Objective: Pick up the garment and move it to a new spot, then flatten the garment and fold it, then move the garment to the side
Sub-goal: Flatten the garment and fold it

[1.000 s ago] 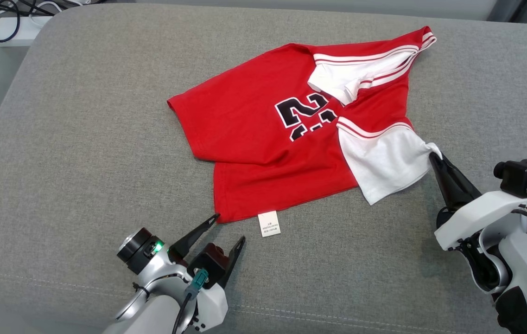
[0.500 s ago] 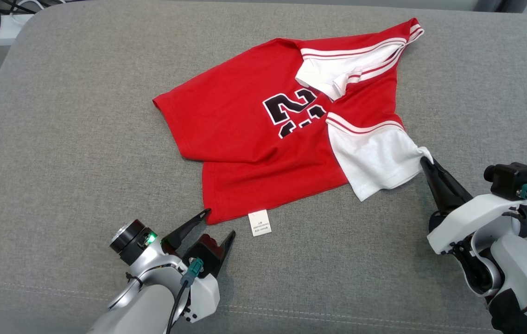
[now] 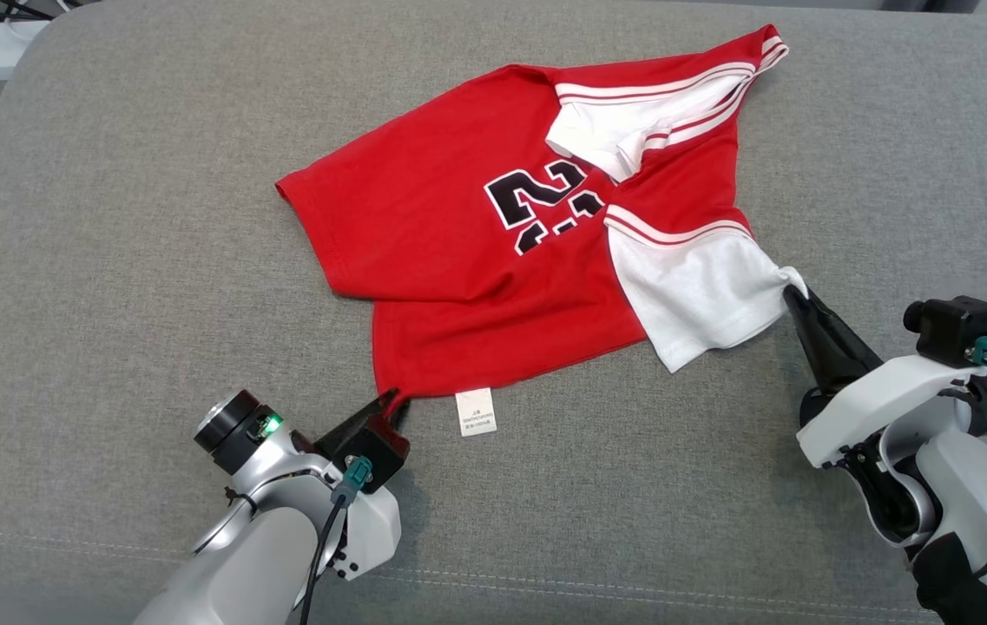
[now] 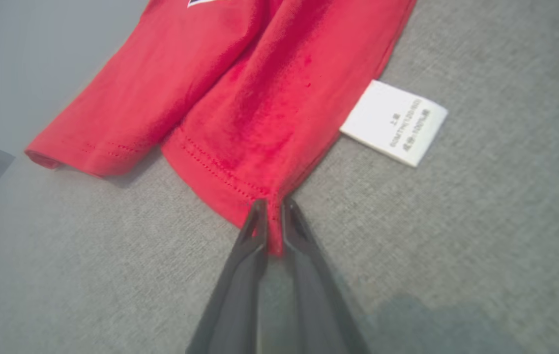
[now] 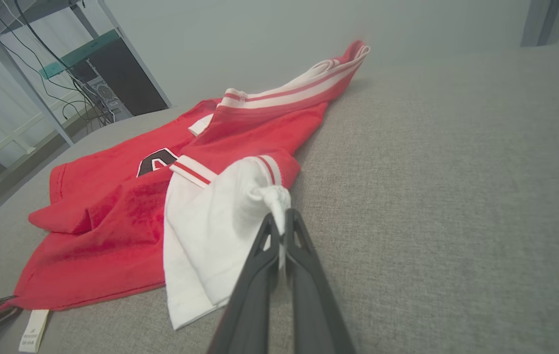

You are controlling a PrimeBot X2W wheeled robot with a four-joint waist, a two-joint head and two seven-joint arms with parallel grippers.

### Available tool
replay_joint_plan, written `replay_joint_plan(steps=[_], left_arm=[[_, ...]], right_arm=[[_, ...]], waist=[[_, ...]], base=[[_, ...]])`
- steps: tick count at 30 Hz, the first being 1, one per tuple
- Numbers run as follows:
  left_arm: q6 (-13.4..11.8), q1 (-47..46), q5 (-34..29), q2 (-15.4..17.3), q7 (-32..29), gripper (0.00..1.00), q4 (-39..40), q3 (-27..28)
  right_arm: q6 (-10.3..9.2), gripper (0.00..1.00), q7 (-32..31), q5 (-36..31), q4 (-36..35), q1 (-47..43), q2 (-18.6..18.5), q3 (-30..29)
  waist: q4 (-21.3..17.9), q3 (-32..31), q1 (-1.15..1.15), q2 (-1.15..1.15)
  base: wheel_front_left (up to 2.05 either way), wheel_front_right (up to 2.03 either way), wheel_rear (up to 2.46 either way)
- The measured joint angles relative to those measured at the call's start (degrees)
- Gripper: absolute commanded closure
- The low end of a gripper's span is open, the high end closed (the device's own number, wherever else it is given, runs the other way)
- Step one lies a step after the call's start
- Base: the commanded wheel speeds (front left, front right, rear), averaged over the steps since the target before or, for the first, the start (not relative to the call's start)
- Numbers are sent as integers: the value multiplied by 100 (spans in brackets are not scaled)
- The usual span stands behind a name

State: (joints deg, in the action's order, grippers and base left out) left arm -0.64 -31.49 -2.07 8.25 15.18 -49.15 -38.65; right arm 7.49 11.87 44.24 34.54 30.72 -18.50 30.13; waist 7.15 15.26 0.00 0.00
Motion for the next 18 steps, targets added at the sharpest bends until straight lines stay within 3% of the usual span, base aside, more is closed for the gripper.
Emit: replay_joint_plan(steps=[5, 11, 18], left_arm=[[7, -77, 34, -1, -1, 100, -129, -41], [20, -76, 258, 112, -36, 100, 163, 78], [358, -119, 458, 433, -36, 100, 855, 157]], right_arm=[[0, 100, 0, 43, -32, 47, 3, -25], [0, 100, -79, 600, -393, 46, -62, -200], [-1, 100, -593, 1423, -1047, 47, -345, -357]], waist=[[-13, -2, 0, 0], [-25, -70, 0, 0], [-46, -317, 0, 0]], base=[[0, 0, 0], [0, 0, 0], [0, 0, 0]])
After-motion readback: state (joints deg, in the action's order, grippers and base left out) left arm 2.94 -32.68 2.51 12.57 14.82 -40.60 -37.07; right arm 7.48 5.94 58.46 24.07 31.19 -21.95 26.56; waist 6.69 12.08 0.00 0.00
